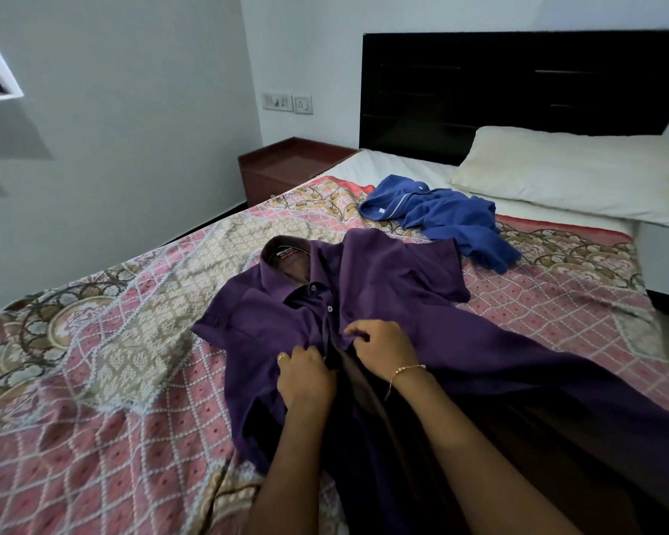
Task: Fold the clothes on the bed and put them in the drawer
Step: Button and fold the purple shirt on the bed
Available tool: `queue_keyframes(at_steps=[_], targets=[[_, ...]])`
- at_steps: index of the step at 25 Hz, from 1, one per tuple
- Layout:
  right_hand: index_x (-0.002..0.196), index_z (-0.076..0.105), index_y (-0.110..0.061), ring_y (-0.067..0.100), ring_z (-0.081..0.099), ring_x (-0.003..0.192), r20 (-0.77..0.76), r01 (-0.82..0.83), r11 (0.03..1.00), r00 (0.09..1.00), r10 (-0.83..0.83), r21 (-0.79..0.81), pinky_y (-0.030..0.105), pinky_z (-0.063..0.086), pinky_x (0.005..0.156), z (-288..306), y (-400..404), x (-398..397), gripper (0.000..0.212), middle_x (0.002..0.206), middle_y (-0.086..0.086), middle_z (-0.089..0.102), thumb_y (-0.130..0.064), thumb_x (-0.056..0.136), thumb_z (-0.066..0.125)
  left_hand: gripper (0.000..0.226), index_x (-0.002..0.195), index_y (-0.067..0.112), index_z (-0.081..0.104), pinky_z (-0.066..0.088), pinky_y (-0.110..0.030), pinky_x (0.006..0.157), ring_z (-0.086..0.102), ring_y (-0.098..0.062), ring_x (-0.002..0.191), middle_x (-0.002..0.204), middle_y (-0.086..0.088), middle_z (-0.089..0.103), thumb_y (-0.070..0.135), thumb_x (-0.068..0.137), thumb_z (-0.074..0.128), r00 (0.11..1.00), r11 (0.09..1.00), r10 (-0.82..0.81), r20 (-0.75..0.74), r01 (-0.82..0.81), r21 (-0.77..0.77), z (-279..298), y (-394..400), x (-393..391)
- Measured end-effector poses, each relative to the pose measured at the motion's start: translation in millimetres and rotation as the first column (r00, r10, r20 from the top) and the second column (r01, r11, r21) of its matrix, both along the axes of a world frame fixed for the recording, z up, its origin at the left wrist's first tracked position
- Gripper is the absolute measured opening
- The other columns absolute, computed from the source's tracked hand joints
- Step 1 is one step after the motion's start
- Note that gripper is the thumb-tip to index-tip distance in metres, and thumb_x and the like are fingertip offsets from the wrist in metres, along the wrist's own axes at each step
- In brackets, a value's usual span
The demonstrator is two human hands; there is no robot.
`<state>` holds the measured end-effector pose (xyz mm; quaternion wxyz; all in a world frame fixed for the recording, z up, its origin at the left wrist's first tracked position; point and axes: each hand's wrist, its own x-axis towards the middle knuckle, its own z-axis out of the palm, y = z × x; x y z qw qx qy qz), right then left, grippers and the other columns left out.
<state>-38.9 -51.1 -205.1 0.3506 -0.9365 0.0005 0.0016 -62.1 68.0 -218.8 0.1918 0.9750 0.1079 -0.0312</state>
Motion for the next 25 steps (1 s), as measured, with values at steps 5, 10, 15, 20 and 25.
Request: queue_keyframes(at_steps=[5, 10, 15, 20, 25], targets=[[0.107, 0.066, -0.016, 0.029, 0.053, 0.107, 0.083, 0.245, 0.905, 0.97, -0.23, -0.348, 0.032, 0.045, 0.082, -13.9, -3.6, -22.2, 0.026, 0.113, 0.009, 0.061, -0.016, 0.09, 0.047, 0.027, 0.109, 0.011, 0.062, 0.037, -0.03, 0.067, 0.06, -0.03, 0.1, 0.11, -0.01, 0.063, 0.018, 0.093, 0.041, 0.986, 0.998, 0.069, 0.152, -0.066, -0.023, 16.4, -4.7, -5.2], [0.086, 0.069, -0.01, 0.033, 0.055, 0.095, 0.31, 0.09, 0.883, 0.948, 0.066, -0.461, 0.04, 0.042, 0.069, -25.6, 5.3, -17.9, 0.02, 0.1, 0.007, 0.06, -0.002, 0.068, 0.068, 0.029, 0.103, 0.009, 0.069, 0.042, -0.03, 0.072, 0.05, -0.022, 0.109, 0.114, -0.002, 0.064, 0.011, 0.09, 0.043, 0.955, 0.98, -0.132, 0.267, 0.166, -0.106, 7.2, -3.9, -2.9], [0.08, 0.069, -0.008, 0.03, 0.06, 0.08, 0.187, 0.04, 0.882, 0.981, 0.056, -0.47, 0.039, 0.047, 0.059, -35.1, 16.4, -12.1, 0.006, 0.085, 0.008, 0.063, -0.007, 0.074, 0.07, 0.027, 0.107, 0.01, 0.064, 0.043, -0.033, 0.072, 0.05, -0.025, 0.108, 0.11, -0.009, 0.062, 0.015, 0.096, 0.04, 0.976, 0.983, -0.145, 0.162, 0.161, -0.089, -6.2, -4.3, -2.1], [0.101, 0.07, -0.006, 0.034, 0.059, 0.098, 0.163, 0.145, 0.984, 0.979, -0.127, -0.108, 0.035, 0.046, 0.08, -36.4, 13.7, -6.9, 0.025, 0.102, 0.016, 0.067, -0.01, 0.09, 0.048, 0.03, 0.111, 0.009, 0.063, 0.044, -0.034, 0.076, 0.044, -0.025, 0.114, 0.114, -0.01, 0.057, 0.026, 0.098, 0.041, 0.98, 0.987, -0.142, 0.138, 0.151, -0.057, -12.7, -7.2, -4.2], [0.087, 0.072, -0.005, 0.026, 0.061, 0.09, 0.147, 0.348, 0.878, 0.9, -0.411, 0.328, 0.028, 0.041, 0.078, -6.6, 9.2, -8.8, 0.016, 0.09, 0.01, 0.07, -0.019, 0.085, 0.064, 0.026, 0.101, 0.001, 0.06, 0.042, -0.036, 0.079, 0.052, -0.029, 0.106, 0.108, -0.014, 0.062, 0.022, 0.094, 0.045, 0.968, 0.989, -0.021, 0.25, 0.057, -0.137, 7.5, -11.8, -1.6]])
